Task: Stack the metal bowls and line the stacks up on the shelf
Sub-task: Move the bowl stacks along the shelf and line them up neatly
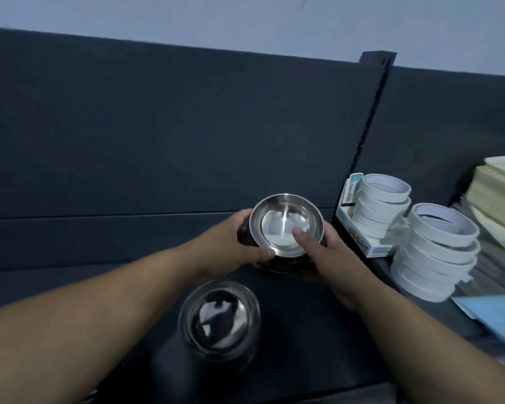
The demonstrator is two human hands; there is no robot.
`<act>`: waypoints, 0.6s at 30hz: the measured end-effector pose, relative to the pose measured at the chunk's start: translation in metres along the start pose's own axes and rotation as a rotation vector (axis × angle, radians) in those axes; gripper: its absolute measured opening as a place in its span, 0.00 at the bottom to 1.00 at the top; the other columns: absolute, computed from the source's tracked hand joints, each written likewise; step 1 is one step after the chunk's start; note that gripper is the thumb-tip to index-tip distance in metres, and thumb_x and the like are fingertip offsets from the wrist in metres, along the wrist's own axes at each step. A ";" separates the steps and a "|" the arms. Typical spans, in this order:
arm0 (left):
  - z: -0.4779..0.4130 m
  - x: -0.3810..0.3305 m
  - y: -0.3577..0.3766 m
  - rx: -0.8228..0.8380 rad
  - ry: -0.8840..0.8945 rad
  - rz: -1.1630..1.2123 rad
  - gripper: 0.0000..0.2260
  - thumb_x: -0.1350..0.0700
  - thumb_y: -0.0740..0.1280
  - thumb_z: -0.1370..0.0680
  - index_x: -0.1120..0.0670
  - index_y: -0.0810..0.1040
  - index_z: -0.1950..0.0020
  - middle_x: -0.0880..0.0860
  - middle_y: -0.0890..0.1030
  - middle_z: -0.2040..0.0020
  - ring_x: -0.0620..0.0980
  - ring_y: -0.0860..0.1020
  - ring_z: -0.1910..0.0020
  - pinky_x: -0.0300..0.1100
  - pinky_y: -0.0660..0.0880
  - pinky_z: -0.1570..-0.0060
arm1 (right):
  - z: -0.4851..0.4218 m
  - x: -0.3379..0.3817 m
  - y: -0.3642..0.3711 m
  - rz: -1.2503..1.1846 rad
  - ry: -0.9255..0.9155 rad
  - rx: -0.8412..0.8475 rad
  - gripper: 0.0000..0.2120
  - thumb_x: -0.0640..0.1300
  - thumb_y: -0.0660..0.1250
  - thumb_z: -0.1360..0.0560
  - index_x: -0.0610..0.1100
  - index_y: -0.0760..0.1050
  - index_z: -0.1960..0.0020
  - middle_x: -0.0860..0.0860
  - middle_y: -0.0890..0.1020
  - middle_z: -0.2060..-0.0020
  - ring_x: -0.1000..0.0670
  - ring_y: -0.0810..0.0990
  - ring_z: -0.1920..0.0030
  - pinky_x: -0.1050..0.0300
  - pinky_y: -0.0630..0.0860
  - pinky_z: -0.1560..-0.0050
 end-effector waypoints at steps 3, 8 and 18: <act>0.013 -0.010 0.036 -0.014 -0.004 0.099 0.33 0.59 0.77 0.30 0.44 0.66 0.31 0.38 0.79 0.47 0.25 0.77 0.55 0.23 0.74 0.58 | 0.020 -0.009 -0.022 0.000 0.017 -0.028 0.35 0.68 0.72 0.40 0.62 0.71 0.35 0.57 0.83 0.44 0.51 0.82 0.42 0.41 0.79 0.41; 0.035 -0.011 0.092 -0.050 -0.057 0.139 0.34 0.59 0.78 0.32 0.40 0.67 0.32 0.36 0.79 0.48 0.30 0.77 0.50 0.25 0.73 0.55 | 0.054 -0.034 -0.048 0.032 0.034 -0.071 0.32 0.69 0.70 0.39 0.61 0.72 0.37 0.58 0.83 0.44 0.53 0.81 0.42 0.45 0.76 0.37; 0.077 0.015 0.168 -0.185 -0.176 0.192 0.37 0.61 0.80 0.35 0.43 0.66 0.33 0.40 0.80 0.45 0.32 0.77 0.48 0.21 0.72 0.55 | 0.090 -0.072 -0.067 0.160 0.099 0.017 0.27 0.61 0.67 0.26 0.55 0.66 0.30 0.54 0.79 0.41 0.52 0.77 0.41 0.55 0.73 0.40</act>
Point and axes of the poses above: each hand's wrist, its own z-axis away from the middle knuckle, its own y-axis out of the palm, x = y × z, the point moved 1 cm from there along -z, towards the middle knuckle
